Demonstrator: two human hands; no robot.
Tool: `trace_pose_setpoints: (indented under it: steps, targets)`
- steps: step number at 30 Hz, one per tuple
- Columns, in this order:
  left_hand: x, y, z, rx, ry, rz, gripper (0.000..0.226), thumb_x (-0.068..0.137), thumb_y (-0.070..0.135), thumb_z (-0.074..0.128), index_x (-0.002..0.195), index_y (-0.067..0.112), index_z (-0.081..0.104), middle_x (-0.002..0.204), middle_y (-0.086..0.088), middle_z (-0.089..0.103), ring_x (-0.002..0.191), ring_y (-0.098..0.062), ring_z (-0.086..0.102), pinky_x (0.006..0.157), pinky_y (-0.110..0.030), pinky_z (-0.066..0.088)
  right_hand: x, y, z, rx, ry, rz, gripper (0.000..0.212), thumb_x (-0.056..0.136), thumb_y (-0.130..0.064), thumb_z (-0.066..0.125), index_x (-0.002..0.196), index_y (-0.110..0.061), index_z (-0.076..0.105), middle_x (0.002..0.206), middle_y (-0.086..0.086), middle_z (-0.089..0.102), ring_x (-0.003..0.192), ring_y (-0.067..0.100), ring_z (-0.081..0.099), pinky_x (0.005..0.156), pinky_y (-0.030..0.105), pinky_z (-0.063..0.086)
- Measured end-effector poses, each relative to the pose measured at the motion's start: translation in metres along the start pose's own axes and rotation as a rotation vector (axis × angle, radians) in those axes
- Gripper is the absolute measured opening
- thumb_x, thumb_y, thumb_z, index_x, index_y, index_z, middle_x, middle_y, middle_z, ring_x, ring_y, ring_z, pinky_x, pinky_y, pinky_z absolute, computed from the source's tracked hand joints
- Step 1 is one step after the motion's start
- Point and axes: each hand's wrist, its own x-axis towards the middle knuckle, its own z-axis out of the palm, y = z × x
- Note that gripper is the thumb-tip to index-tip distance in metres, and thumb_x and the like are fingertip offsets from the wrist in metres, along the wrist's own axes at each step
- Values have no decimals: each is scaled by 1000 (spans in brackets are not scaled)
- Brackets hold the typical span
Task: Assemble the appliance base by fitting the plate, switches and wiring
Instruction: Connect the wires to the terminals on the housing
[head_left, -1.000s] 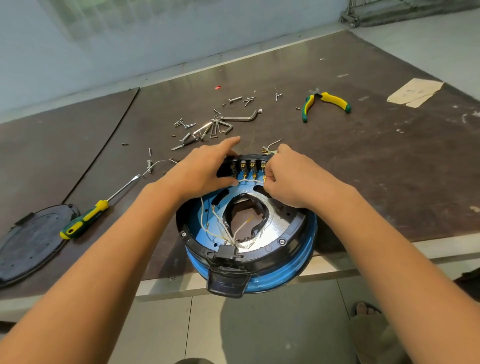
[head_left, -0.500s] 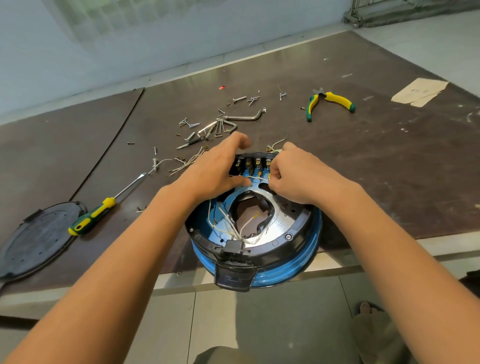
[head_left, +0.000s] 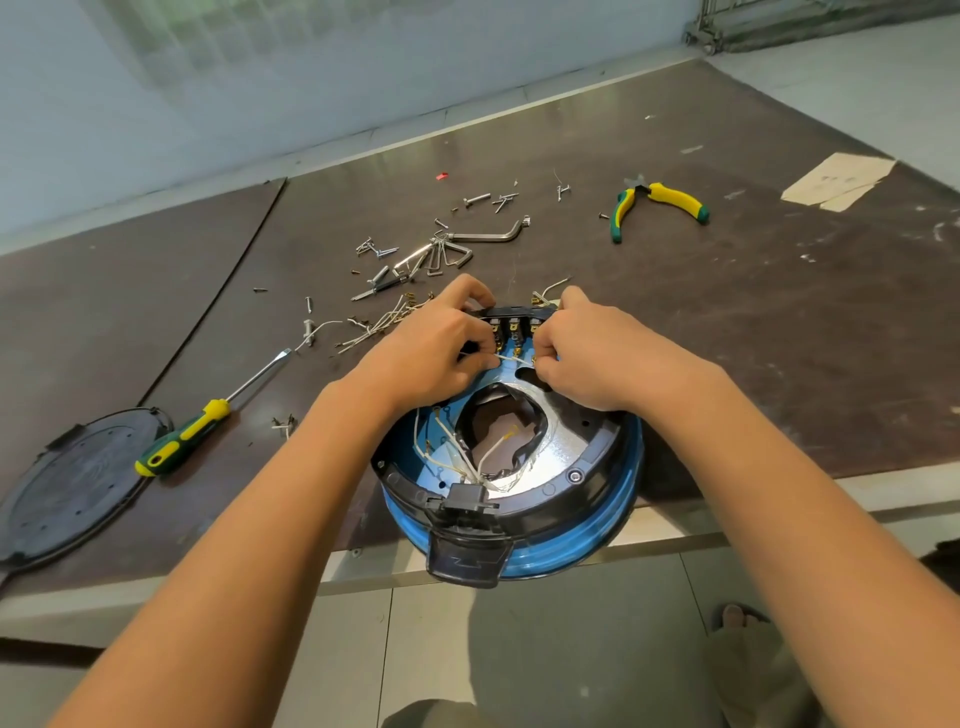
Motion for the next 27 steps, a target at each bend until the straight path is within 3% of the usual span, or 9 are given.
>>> trace_pose_setpoints:
  steps: [9, 15, 23, 27]
  targets:
    - [-1, 2, -2, -37, 5, -3, 8, 87, 22, 76, 84, 15, 78, 130, -10, 49, 111, -25, 57, 95, -43, 50, -1, 1, 1, 25, 9, -3, 15, 100, -32, 49, 86, -27, 48, 108, 4, 33, 76, 22, 51, 69, 35, 41]
    - [-1, 1, -3, -30, -17, -8, 6, 88, 22, 74, 86, 16, 78, 133, -8, 48, 113, -26, 57, 96, -44, 49, -1, 1, 0, 9, -10, -12, 14, 100, -32, 48, 88, -27, 52, 107, 5, 33, 67, 14, 44, 69, 34, 40]
    - [-1, 0, -4, -52, -21, -6, 4, 87, 18, 75, 85, 17, 79, 131, -7, 50, 110, -24, 58, 96, -39, 49, 1, 3, -2, -3, -42, -32, 21, 101, -31, 48, 106, -26, 68, 109, 4, 29, 71, 17, 49, 68, 33, 41]
    - [-1, 0, -4, -63, -26, -14, 5, 86, 17, 75, 84, 18, 79, 132, -6, 50, 110, -22, 57, 96, -38, 49, 1, 3, -1, -10, -43, -37, 21, 101, -30, 48, 104, -26, 69, 109, 4, 30, 70, 17, 48, 65, 33, 39]
